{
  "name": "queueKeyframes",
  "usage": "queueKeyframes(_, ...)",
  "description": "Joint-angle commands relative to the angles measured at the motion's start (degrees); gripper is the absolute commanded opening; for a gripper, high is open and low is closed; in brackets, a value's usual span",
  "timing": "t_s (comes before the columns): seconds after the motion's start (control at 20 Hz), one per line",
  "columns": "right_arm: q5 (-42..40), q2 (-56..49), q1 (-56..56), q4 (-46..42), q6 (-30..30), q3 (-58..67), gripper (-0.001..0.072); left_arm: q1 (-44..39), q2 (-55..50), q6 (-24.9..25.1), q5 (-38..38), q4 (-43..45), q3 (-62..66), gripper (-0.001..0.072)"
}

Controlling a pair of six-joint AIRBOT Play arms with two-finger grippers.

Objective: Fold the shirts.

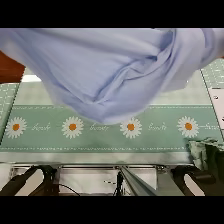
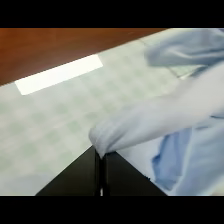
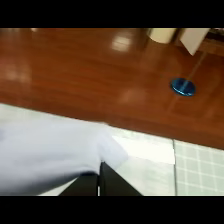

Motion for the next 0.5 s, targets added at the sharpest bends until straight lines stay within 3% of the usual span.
queueKeyframes(0.0,8.2,0.0,0.0,-7.2,0.7,3.1,0.002,1.0,3.5,-3.0,0.3,9.8,1.0,0.0021)
queueKeyframes(0.2,8.2,0.0,0.0,-13.1,0.7,3.1,0.0021,1.0,4.7,-3.8,0.3,16.7,1.0,0.0021)
queueKeyframes(0.45,5.7,0.0,0.0,-15.2,0.7,3.1,0.002,1.0,4.6,-3.8,2.6,17.0,1.0,0.0021)
